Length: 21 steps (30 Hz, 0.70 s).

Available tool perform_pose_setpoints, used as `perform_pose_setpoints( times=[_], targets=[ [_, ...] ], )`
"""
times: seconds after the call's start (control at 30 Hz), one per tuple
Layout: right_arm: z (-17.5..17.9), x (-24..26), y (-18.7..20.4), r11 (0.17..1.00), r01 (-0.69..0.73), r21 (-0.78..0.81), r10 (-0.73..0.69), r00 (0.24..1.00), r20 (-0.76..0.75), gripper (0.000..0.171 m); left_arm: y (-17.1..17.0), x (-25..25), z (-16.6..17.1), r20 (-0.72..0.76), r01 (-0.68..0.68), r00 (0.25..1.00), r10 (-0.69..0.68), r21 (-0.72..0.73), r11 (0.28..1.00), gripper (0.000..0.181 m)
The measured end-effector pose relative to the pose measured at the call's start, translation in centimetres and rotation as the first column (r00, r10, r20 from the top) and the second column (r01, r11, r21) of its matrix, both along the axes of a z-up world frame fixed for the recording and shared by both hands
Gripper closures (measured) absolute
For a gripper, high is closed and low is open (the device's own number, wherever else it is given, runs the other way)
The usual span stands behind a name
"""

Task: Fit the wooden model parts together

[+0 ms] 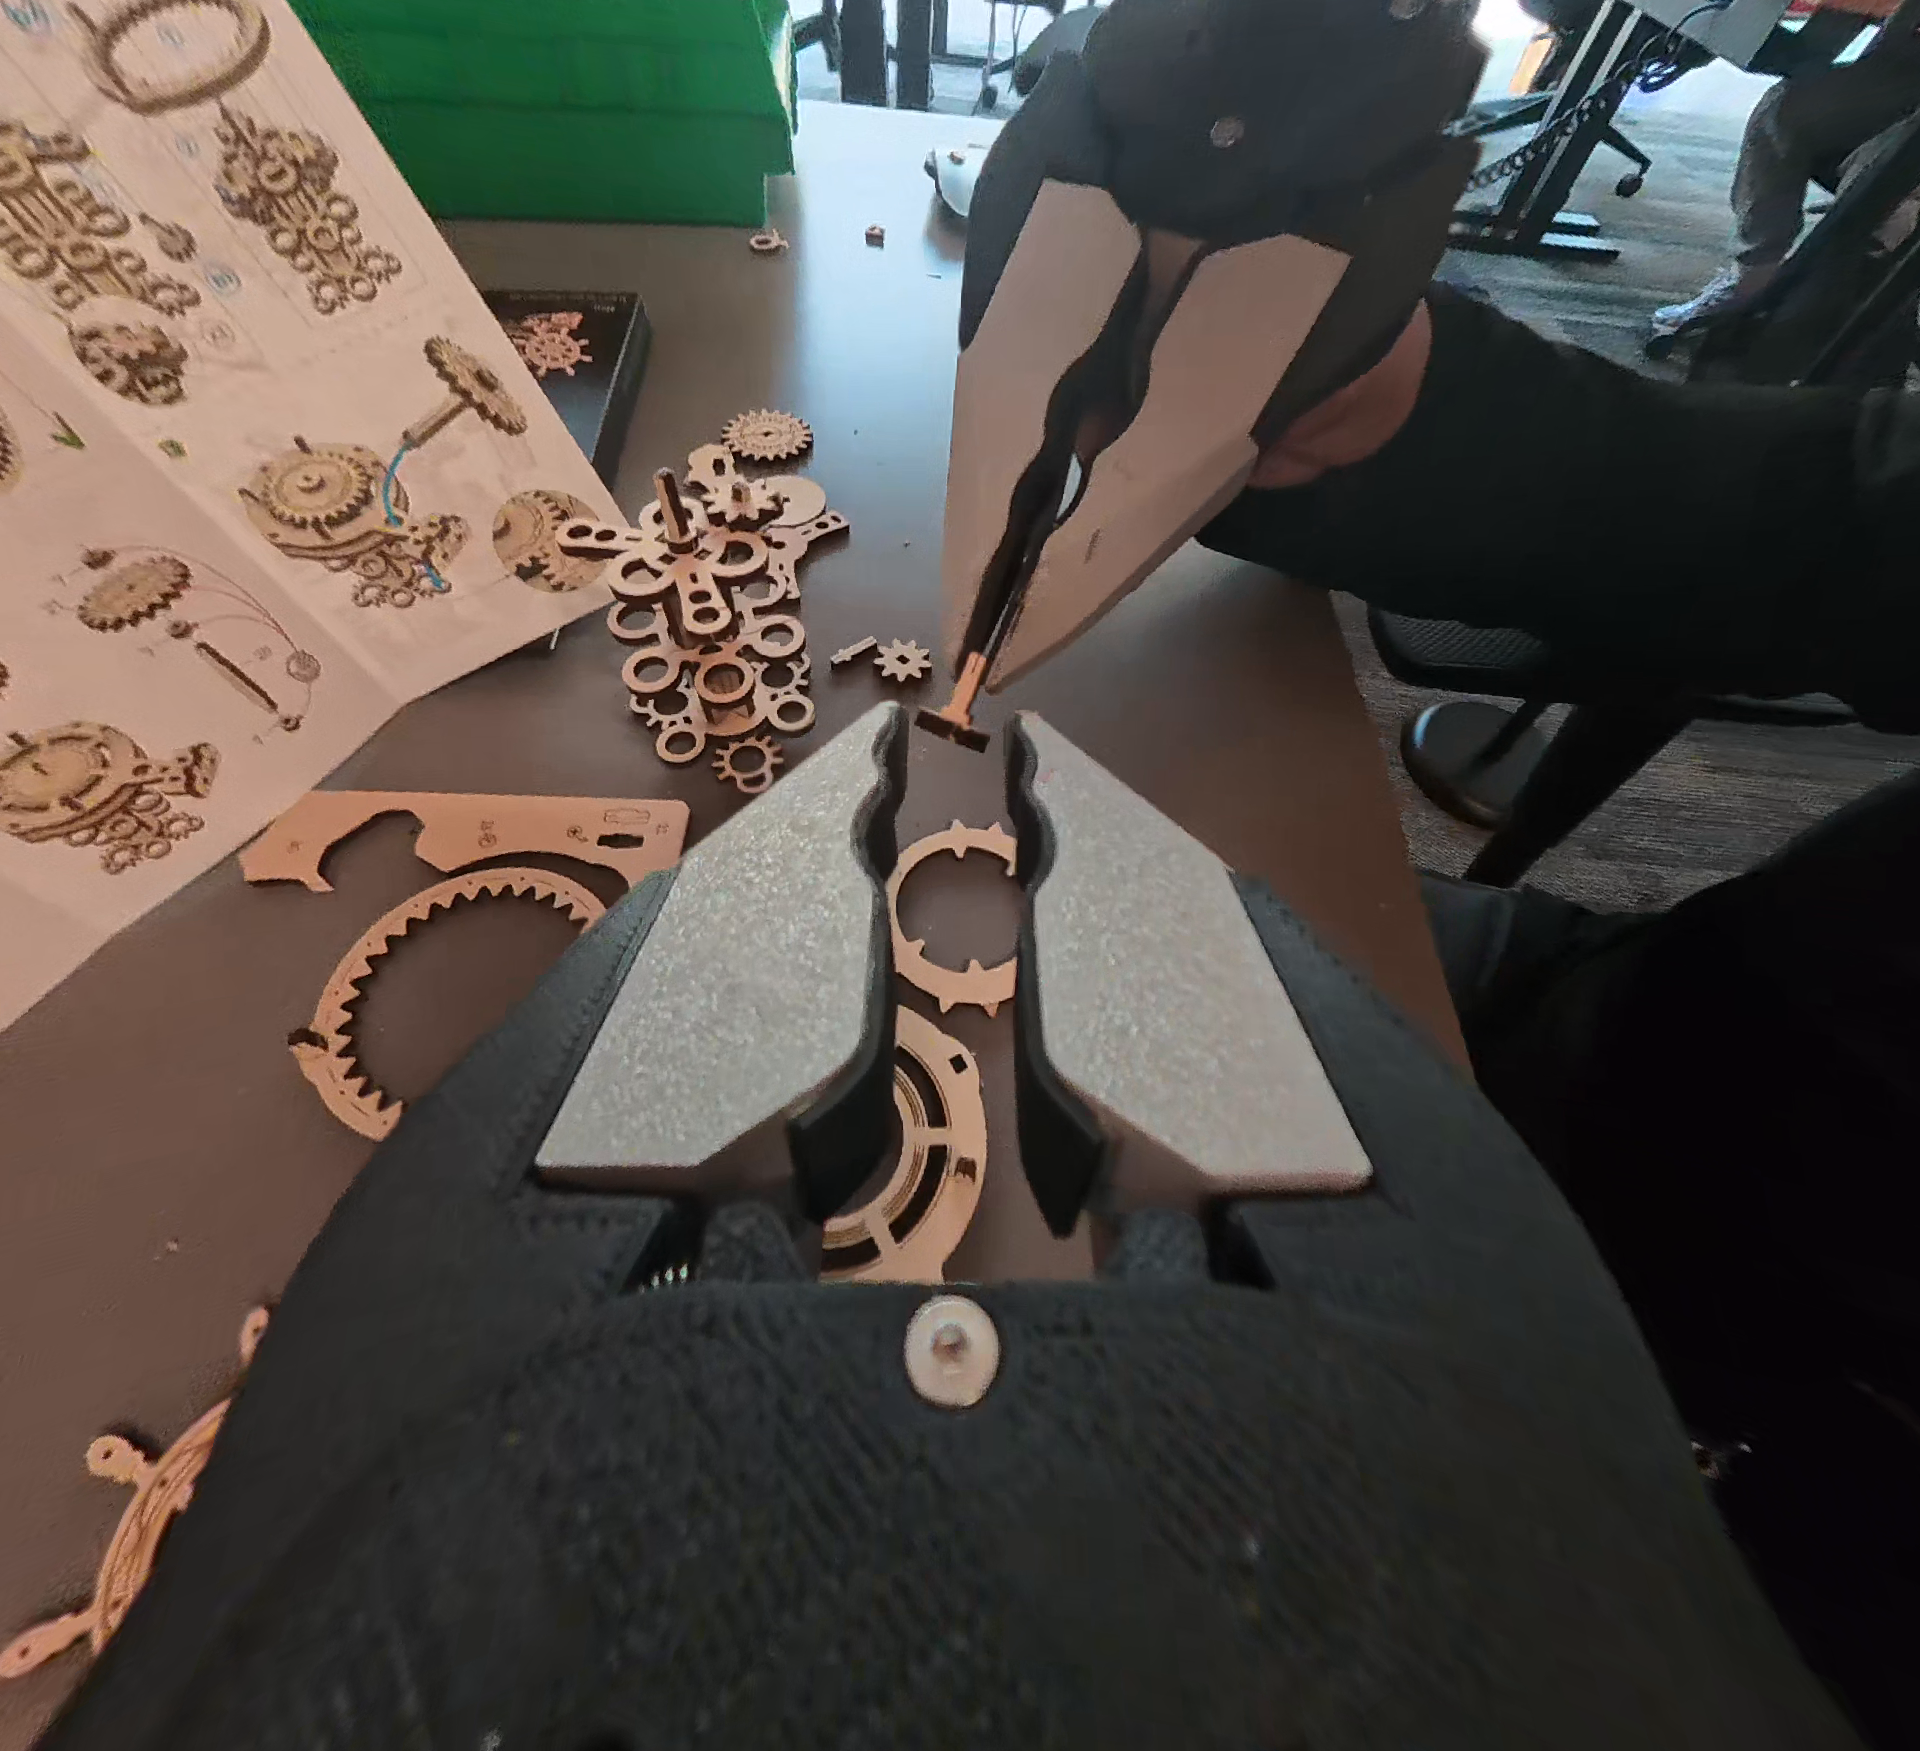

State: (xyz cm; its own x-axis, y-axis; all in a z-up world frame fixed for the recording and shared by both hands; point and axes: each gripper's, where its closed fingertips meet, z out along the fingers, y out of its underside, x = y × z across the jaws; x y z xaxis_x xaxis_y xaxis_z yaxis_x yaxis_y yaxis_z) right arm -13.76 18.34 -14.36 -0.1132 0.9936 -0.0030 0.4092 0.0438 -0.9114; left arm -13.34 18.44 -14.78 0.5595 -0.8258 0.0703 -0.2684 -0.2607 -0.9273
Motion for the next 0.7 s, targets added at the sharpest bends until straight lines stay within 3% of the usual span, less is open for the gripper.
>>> perform_pose_setpoints(
  times=[0.33, 0.47, 0.7],
  targets=[
    [0.8, 0.1, -0.5, 1.000, -0.017, -0.001, 0.017, 0.999, -0.038, 0.171, -0.4, 0.2, 0.7, 0.013, 0.034, 0.999, -0.035, 0.064, 0.997, 0.171],
    [0.9, 0.2, -0.6, 1.000, -0.028, -0.005, 0.027, 0.999, -0.046, 0.171, -0.6, 0.4, 0.8, 0.059, 0.048, 0.997, -0.049, 0.017, 0.999, 0.166],
    [0.9, 0.5, -1.3, 0.998, -0.066, -0.003, 0.066, 0.997, -0.047, 0.171, -1.2, 0.9, 0.3, 0.006, 0.092, 0.996, -0.093, 0.053, 0.994, 0.170]
  ],
)
